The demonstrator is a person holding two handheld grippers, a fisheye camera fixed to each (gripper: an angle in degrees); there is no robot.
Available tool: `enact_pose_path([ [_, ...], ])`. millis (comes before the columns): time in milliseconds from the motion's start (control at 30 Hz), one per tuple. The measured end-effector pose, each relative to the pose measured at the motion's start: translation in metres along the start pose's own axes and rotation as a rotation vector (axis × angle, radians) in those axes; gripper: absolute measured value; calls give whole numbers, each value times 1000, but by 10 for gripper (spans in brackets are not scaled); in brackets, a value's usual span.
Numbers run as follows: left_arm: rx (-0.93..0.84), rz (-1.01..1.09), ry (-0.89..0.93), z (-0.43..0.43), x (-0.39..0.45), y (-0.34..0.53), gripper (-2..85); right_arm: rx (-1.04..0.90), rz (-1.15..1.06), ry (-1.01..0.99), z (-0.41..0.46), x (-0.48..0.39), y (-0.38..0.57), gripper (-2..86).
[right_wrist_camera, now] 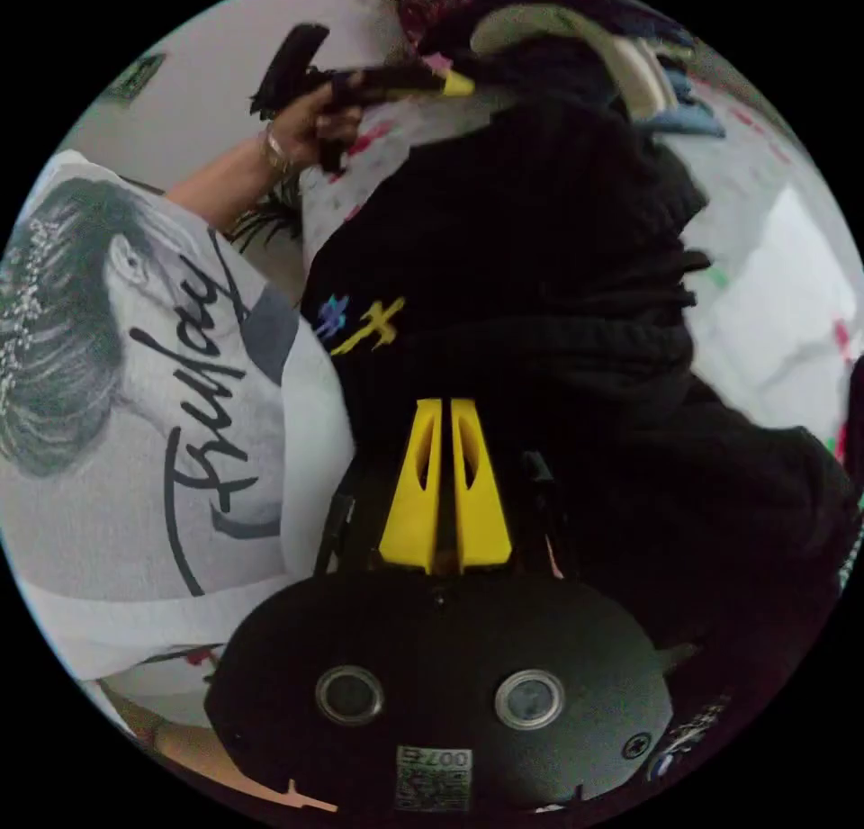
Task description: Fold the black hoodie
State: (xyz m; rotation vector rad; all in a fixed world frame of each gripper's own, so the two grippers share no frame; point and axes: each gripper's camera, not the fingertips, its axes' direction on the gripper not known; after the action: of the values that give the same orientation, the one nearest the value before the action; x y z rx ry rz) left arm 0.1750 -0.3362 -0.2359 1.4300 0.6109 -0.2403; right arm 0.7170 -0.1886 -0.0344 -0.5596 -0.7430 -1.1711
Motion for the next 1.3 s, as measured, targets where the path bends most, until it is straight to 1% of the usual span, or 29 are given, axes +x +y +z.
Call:
enact_pose_path([
  [33, -10, 35, 29, 9, 2, -12, 73, -75, 47, -3, 14, -2, -2, 4],
  [100, -56, 91, 83, 28, 6, -26, 87, -84, 46, 18, 12, -8, -5, 8],
  [133, -120, 122, 99, 47, 9, -29, 98, -37, 49, 32, -3, -8, -9, 13],
  [167, -161, 134, 102, 57, 10, -29, 104, 59, 82, 66, -26, -4, -12, 21],
  [200, -252, 153, 105, 77, 13, -26, 111, 115, 110, 80, -39, 0, -12, 26],
  [233, -318, 160, 97, 94, 15, -18, 114, 229, 193, 100, -62, 13, -12, 34],
  [267, -329, 158, 89, 99, 16, -14, 113, 329, 286, 94, -80, 31, -10, 42],
  [300, -328, 143, 79, 103, 16, -5, 111, 362, 332, 83, -86, 41, -9, 47],
  [333, -309, 121, 81, 103, 15, 2, 104, 386, 425, 56, -90, 63, -11, 57],
  [400, -280, 74, 85, 98, 10, 8, 98, 358, 487, 8, -82, 90, -23, 67],
  [433, -268, 40, 92, 93, 5, 10, 94, 310, 519, -25, -76, 105, -33, 69],
  [500, -257, -2, 92, 81, -3, 11, 89, 326, 524, -100, -80, 118, -44, 68],
  [567, -230, -30, 54, 65, -11, 14, 87, 356, 395, -204, -102, 117, -56, 62],
  [633, -206, -73, -21, 47, -24, 21, 85, 278, 296, -249, -115, 112, -66, 67],
  [700, -194, -106, -86, 36, -35, 27, 85, 256, 283, -121, -125, 108, -70, 72],
  [767, -192, -148, -143, 29, -47, 30, 84, 328, 319, 70, -140, 109, -69, 75],
  [833, -163, -229, -204, 16, -64, 31, 82, 423, 382, 130, -151, 116, -65, 76],
  [867, -151, -248, -217, 13, -68, 31, 83, 468, 393, 98, -151, 122, -67, 77],
  [900, -143, -281, -242, 10, -74, 30, 86, 464, 385, 69, -147, 126, -70, 78],
  [933, -160, -300, -258, 11, -78, 29, 93, 401, 377, 18, -132, 134, -82, 78],
  [967, -172, -305, -263, 14, -79, 28, 97, 299, 361, -14, -108, 139, -96, 76],
  [1000, -200, -310, -269, 20, -81, 26, 109, 244, 350, -23, -95, 140, -104, 76],
  [1067, -286, -325, -286, 38, -86, 24, 124, 35, 283, -45, -41, 137, -130, 63],
  [1100, -311, -334, -297, 45, -89, 22, 127, -18, 286, -4, -32, 134, -134, 58],
  [1133, -319, -316, -307, 44, -89, 16, 123, 52, 203, 110, -37, 123, -137, 48],
  [1200, -353, -302, -297, 40, -93, 4, 93, -15, 155, 153, -48, 126, -149, 36],
  [1233, -345, -298, -309, 34, -95, -3, 73, 0, 169, 250, -71, 134, -155, 30],
  [1267, -347, -297, -322, 31, -96, -6, 63, 111, 200, 370, -110, 143, -159, 28],
  [1300, -349, -302, -352, 24, -98, -11, 59, 156, 228, 392, -130, 149, -160, 26],
])
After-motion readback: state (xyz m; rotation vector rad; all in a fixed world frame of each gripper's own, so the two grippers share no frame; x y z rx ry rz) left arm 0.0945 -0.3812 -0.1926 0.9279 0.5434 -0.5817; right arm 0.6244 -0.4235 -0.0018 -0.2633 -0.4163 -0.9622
